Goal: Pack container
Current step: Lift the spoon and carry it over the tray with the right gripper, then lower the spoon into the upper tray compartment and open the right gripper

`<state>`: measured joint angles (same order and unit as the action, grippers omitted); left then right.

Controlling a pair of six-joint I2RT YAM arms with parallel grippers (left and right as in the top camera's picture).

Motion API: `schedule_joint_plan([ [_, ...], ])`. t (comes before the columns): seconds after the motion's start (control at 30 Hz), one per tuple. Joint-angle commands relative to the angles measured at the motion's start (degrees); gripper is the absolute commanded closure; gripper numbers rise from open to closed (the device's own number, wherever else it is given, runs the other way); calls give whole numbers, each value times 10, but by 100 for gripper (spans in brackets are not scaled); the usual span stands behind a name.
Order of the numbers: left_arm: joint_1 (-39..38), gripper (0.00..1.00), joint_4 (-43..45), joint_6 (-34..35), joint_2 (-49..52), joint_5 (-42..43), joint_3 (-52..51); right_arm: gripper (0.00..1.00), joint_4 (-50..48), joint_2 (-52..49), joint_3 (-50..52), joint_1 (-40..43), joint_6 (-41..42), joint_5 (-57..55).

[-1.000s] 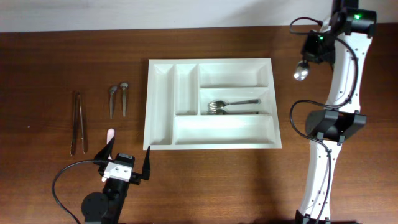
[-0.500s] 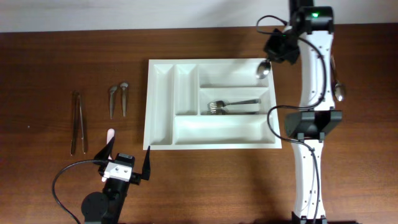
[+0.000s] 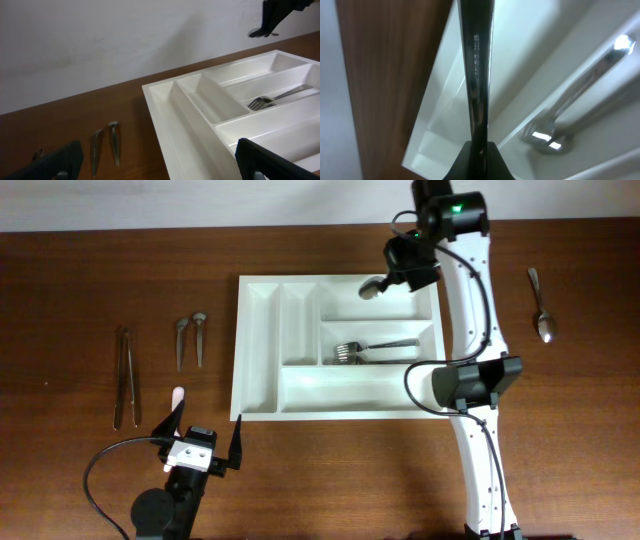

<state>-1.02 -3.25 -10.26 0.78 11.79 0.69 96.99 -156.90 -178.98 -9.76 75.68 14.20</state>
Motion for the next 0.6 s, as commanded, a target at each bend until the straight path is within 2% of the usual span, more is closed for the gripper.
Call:
schedule_joint_plan([
  [0.0,-2,1,-3,3,-4,0,-2,96,3,20,7,-23,127,-39],
  [0.23,-2,1,-3,3,-4,0,-2,95,1,-1,10,-49,220,-74],
  [0.3,-2,1,-3,3,-4,0,-2,92,1,-2,15,-49,237,-88],
  [0.57,-2,1,-3,3,-4,0,-2,91,-12,-2,74,-49,245,-104],
])
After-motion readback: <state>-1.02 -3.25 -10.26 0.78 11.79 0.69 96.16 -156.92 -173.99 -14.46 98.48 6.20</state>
